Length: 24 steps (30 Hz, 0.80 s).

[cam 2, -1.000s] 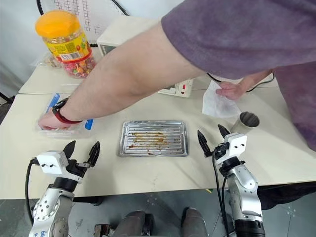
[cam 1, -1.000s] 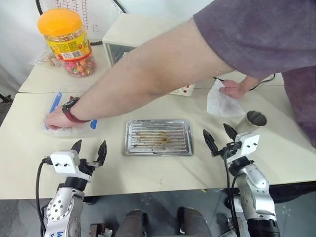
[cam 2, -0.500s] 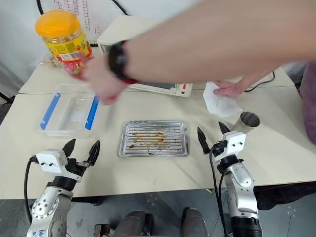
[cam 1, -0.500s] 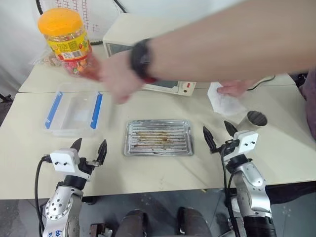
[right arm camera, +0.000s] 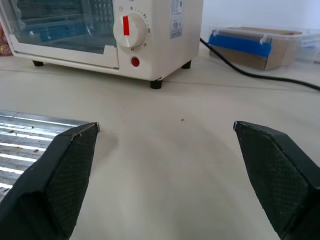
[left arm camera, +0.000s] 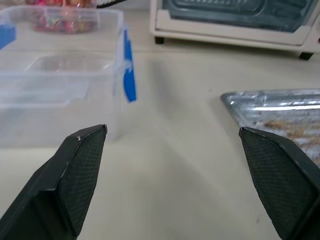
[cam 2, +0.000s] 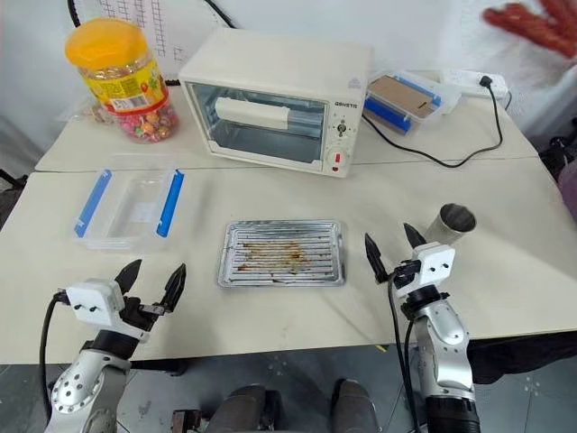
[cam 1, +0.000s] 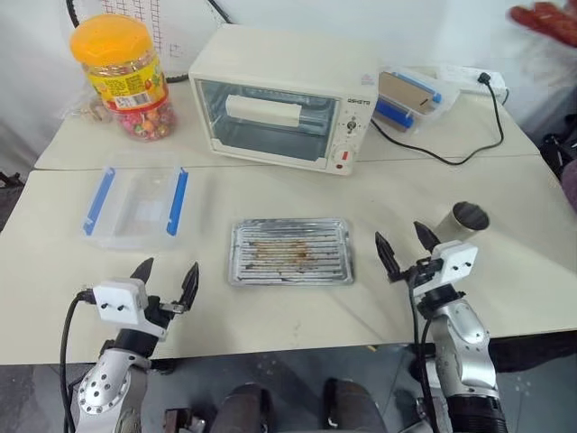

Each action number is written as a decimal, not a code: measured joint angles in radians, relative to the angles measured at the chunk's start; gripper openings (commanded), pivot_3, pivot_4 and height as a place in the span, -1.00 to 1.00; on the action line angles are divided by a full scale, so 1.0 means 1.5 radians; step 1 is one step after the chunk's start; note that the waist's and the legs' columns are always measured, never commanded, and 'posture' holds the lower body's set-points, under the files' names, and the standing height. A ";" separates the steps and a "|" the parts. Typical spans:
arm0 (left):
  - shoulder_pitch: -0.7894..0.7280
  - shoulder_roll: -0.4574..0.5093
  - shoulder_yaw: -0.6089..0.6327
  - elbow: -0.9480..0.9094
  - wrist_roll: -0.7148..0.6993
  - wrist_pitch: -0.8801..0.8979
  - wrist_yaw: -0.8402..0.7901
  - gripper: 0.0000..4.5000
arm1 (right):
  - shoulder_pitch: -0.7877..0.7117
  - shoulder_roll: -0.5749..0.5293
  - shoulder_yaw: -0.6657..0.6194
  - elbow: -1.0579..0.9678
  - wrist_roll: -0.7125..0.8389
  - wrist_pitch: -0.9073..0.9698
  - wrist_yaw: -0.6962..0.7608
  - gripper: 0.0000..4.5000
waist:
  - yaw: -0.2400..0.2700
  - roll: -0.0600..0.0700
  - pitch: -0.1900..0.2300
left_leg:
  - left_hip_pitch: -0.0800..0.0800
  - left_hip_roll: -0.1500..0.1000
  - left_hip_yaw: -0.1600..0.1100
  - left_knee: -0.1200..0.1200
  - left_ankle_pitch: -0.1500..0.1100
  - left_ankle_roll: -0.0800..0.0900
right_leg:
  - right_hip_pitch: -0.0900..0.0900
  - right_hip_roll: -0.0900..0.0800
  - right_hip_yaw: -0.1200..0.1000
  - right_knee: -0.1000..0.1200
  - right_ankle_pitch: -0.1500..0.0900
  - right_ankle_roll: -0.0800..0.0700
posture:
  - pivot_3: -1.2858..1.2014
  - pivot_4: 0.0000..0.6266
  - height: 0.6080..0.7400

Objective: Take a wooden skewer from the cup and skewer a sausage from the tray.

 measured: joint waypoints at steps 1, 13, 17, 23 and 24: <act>-0.004 -0.001 0.004 0.000 -0.001 -0.001 0.001 1.00 | -0.003 0.000 0.000 0.000 0.002 0.000 0.001 1.00 | 0.000 0.000 0.000 | 0.000 0.000 0.000 0.000 0.000 0.000 | 0.000 0.000 0.000 0.000 0.000 0.000 | 0.03 -0.52 1.00; 0.009 -0.026 0.007 -0.002 -0.010 -0.020 -0.003 1.00 | 0.014 -0.008 -0.004 -0.010 0.006 0.002 0.002 1.00 | 0.000 0.000 0.000 | 0.000 0.000 0.000 0.000 0.000 0.000 | 0.000 0.000 0.000 0.000 0.000 0.000 | 0.03 -0.52 1.00; 0.018 -0.027 0.007 0.004 -0.011 -0.030 -0.016 1.00 | 0.035 -0.004 0.000 -0.053 0.016 0.019 -0.003 1.00 | -0.001 0.000 0.000 | 0.000 0.000 0.000 0.000 0.000 0.000 | 0.000 0.000 0.000 0.000 0.000 0.000 | 0.03 -0.52 1.00; 0.003 -0.029 0.008 0.012 -0.011 -0.036 -0.014 1.00 | 0.057 -0.007 0.003 -0.073 0.017 0.030 -0.002 1.00 | 0.000 0.000 0.000 | 0.000 0.000 0.000 0.000 0.000 0.000 | 0.000 0.000 0.000 0.000 0.000 0.000 | 0.03 -0.52 1.00; -0.002 -0.028 0.008 0.012 -0.012 -0.037 -0.015 1.00 | 0.057 -0.009 0.003 -0.074 0.016 0.030 -0.002 1.00 | 0.000 0.000 0.000 | 0.000 0.000 0.000 0.000 0.000 0.000 | 0.000 0.000 0.000 0.000 0.000 0.000 | 0.03 -0.52 1.00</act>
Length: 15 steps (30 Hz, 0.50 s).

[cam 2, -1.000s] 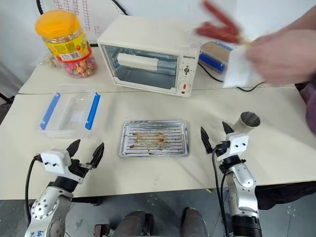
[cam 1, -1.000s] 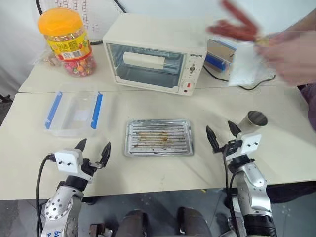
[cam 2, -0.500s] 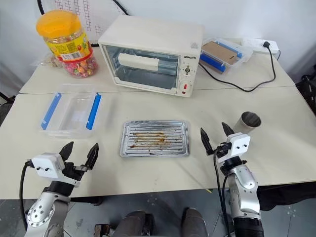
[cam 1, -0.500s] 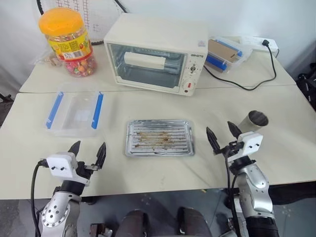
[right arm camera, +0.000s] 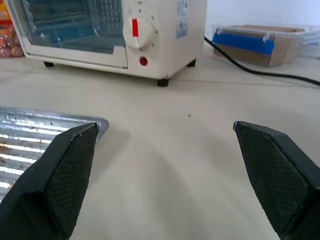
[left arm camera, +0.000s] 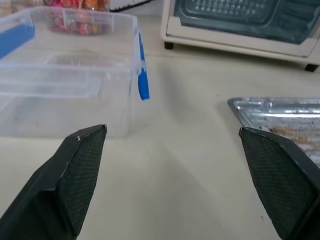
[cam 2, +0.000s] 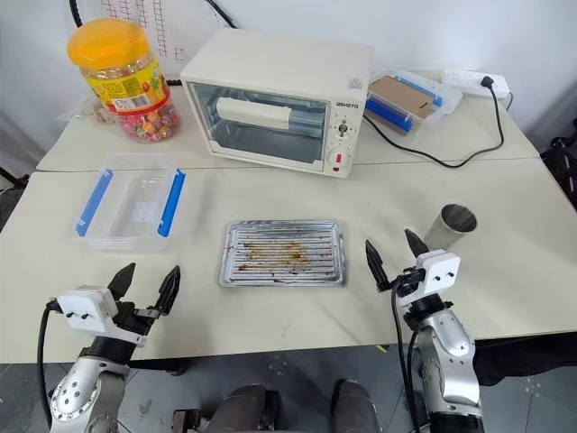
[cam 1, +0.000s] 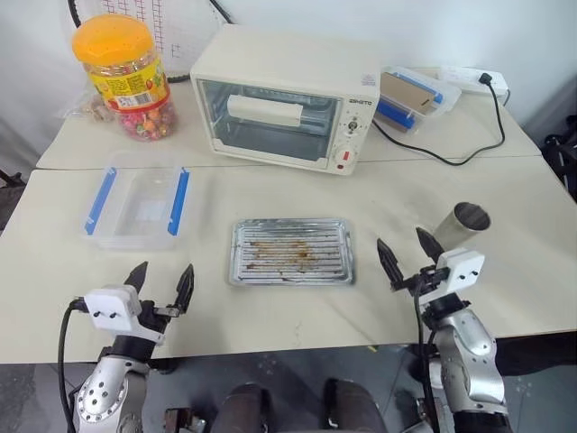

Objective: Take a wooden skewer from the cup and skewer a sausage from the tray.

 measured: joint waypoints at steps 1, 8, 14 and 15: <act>-0.002 0.000 0.000 0.000 0.000 -0.001 -0.001 1.00 | 0.000 -0.002 0.000 -0.001 -0.001 0.000 0.000 1.00 | 0.000 0.000 0.000 | 0.000 0.000 0.000 0.000 0.000 0.000 | 0.000 0.000 0.000 0.000 0.000 0.000 | 0.03 -0.52 1.00; 0.000 -0.012 -0.013 0.023 0.010 -0.018 0.003 1.00 | 0.012 0.001 0.003 -0.003 -0.013 -0.008 -0.001 1.00 | 0.001 0.000 0.000 | 0.000 0.000 0.000 0.000 0.000 0.000 | 0.000 0.000 0.000 0.000 0.000 0.000 | 0.03 -0.52 1.00; -0.015 -0.012 -0.023 0.027 0.017 -0.023 0.006 1.00 | 0.003 0.003 0.004 -0.003 -0.018 -0.015 -0.002 1.00 | 0.000 0.000 0.000 | 0.000 0.000 0.000 0.000 0.000 0.000 | 0.000 0.000 0.000 0.000 0.000 0.000 | 0.03 -0.52 1.00; -0.016 -0.011 -0.025 0.027 0.017 -0.023 0.006 1.00 | 0.005 0.003 0.006 -0.003 -0.019 -0.015 -0.002 1.00 | 0.000 0.000 0.000 | 0.000 0.000 0.000 0.000 0.000 0.000 | 0.000 0.000 0.000 0.000 0.000 0.000 | 0.03 -0.52 1.00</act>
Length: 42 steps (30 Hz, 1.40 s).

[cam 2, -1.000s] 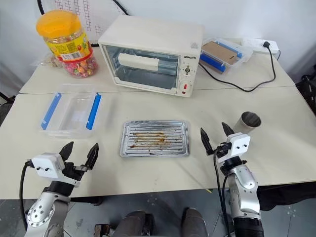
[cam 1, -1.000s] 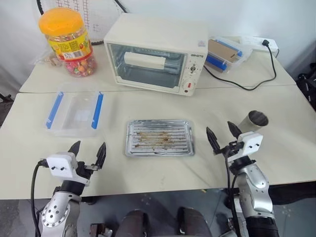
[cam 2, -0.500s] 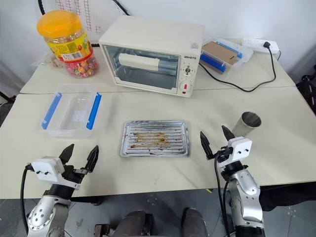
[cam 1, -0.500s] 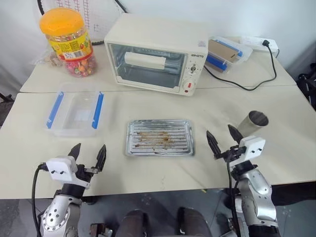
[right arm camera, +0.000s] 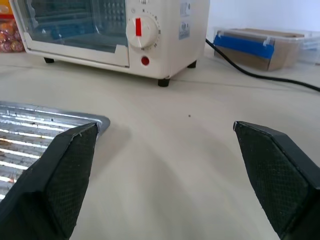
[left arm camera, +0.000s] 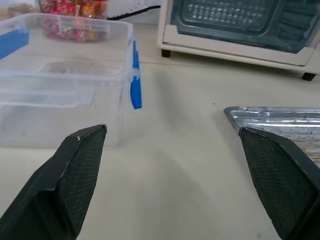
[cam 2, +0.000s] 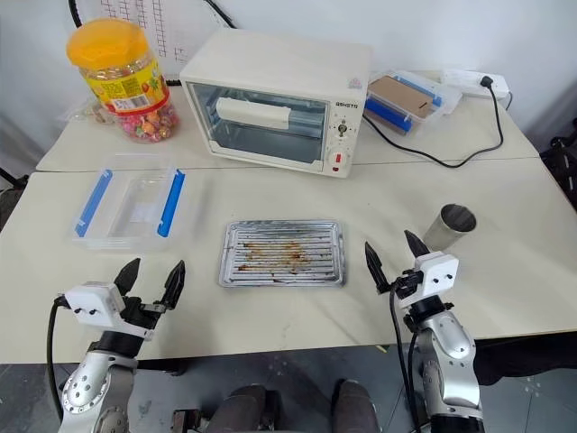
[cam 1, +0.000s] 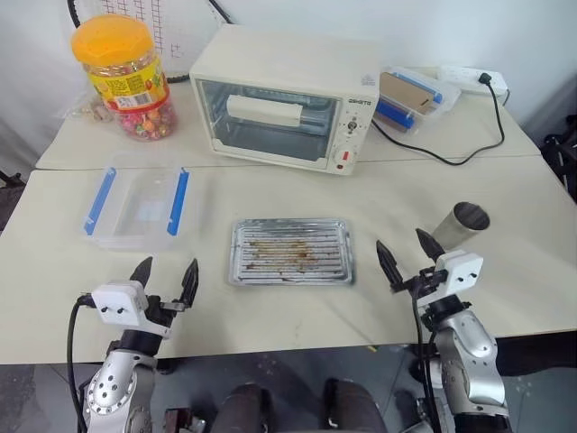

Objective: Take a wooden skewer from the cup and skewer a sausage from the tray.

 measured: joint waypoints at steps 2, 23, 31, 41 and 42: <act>0.001 0.000 0.000 0.002 0.002 0.000 0.001 1.00 | 0.004 0.000 0.003 0.000 -0.001 0.000 0.000 1.00 | 0.000 0.000 0.000 | 0.000 0.000 0.000 0.000 0.000 0.000 | 0.000 0.000 0.000 0.000 0.000 0.000 | 0.03 -0.52 1.00; -0.022 0.000 0.000 0.032 0.004 -0.021 0.007 1.00 | -0.012 -0.008 0.010 0.001 -0.010 0.001 0.002 1.00 | 0.000 0.000 0.000 | 0.000 0.000 0.000 0.000 0.000 0.000 | 0.000 0.000 0.000 0.000 0.000 0.000 | 0.03 -0.52 1.00; -0.024 0.000 0.001 0.044 0.004 -0.022 0.012 1.00 | -0.013 -0.008 0.010 0.004 -0.010 0.001 0.002 1.00 | 0.000 0.000 0.000 | 0.000 0.000 0.000 0.000 0.000 0.000 | 0.000 0.000 0.000 0.000 0.000 0.000 | 0.03 -0.52 1.00; -0.019 0.000 -0.001 0.044 0.002 -0.022 0.008 1.00 | -0.008 -0.009 0.010 0.004 -0.010 0.001 0.002 1.00 | 0.000 0.000 0.000 | 0.000 0.000 0.000 0.000 0.000 0.000 | 0.000 0.000 0.000 0.000 0.000 0.000 | 0.03 -0.52 1.00; -0.017 0.000 -0.001 0.044 0.002 -0.022 0.008 1.00 | -0.006 -0.009 0.010 0.004 -0.010 0.001 0.002 1.00 | 0.000 0.000 0.000 | 0.000 0.000 0.000 0.000 0.000 0.000 | 0.000 0.000 0.000 0.000 0.000 0.000 | 0.03 -0.52 1.00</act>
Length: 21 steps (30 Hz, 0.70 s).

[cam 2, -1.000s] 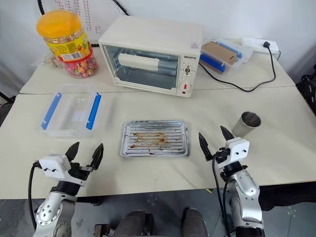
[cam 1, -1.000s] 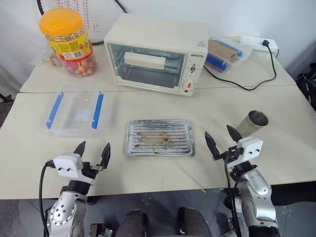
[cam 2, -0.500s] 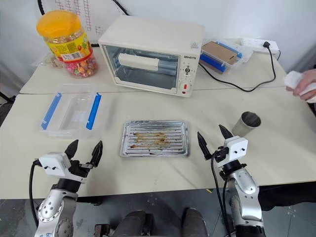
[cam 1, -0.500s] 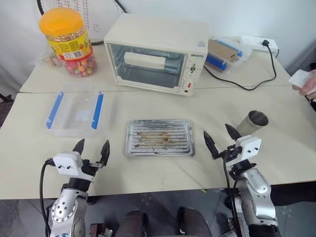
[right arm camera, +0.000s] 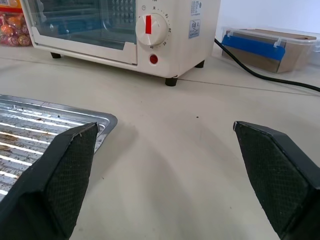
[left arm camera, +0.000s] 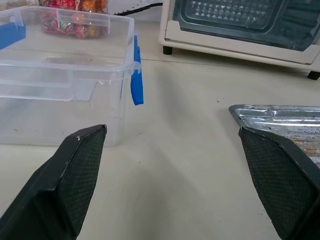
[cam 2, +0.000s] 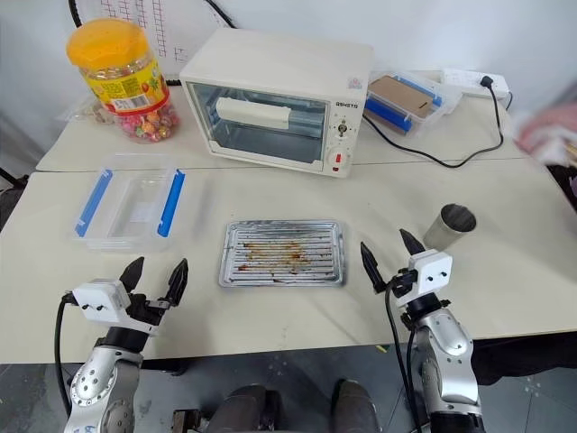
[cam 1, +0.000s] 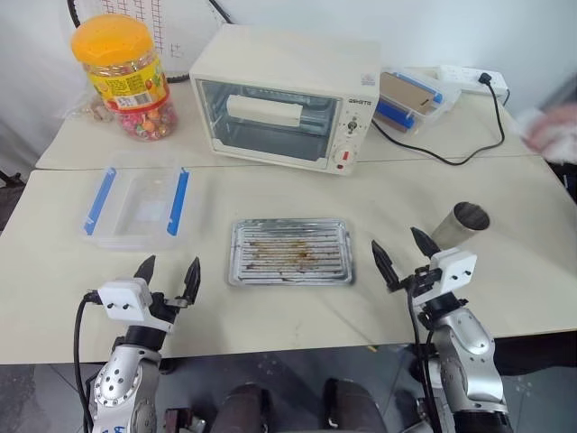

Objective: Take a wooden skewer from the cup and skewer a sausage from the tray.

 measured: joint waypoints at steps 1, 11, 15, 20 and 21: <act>0.002 0.000 0.000 0.000 0.000 0.000 0.000 1.00 | 0.002 0.000 0.000 0.000 0.000 0.000 0.000 1.00 | 0.000 0.000 0.000 | 0.000 0.000 0.000 0.000 0.000 0.000 | 0.000 0.000 0.000 0.000 0.000 0.000 | 0.03 -0.52 1.00; 0.005 -0.003 0.001 0.000 -0.019 -0.006 -0.008 1.00 | 0.009 0.000 0.000 0.000 -0.001 -0.001 -0.001 1.00 | 0.000 0.000 0.000 | 0.000 0.000 0.000 0.000 0.000 0.000 | 0.000 0.000 0.000 0.000 0.000 0.000 | 0.03 -0.52 1.00; 0.006 -0.002 0.001 0.000 -0.019 -0.006 -0.008 1.00 | 0.009 0.000 0.000 -0.002 -0.005 -0.001 -0.002 1.00 | 0.000 0.000 0.000 | 0.000 0.000 0.000 0.000 0.000 0.000 | 0.000 0.000 0.000 0.000 0.000 0.000 | 0.03 -0.52 1.00; 0.010 0.003 0.001 0.000 -0.019 -0.006 -0.008 1.00 | 0.016 0.000 0.000 -0.007 -0.005 0.000 -0.004 1.00 | 0.000 0.000 0.000 | 0.000 0.000 0.000 0.000 0.000 0.000 | 0.000 0.000 0.000 0.000 0.000 0.000 | 0.03 -0.52 1.00; 0.012 0.004 0.001 0.000 -0.019 -0.005 -0.008 1.00 | 0.020 0.000 0.000 -0.008 -0.005 0.000 -0.004 1.00 | 0.000 0.000 0.000 | 0.000 0.000 0.000 0.000 0.000 0.000 | 0.000 0.000 0.000 0.000 0.000 0.000 | 0.03 -0.52 1.00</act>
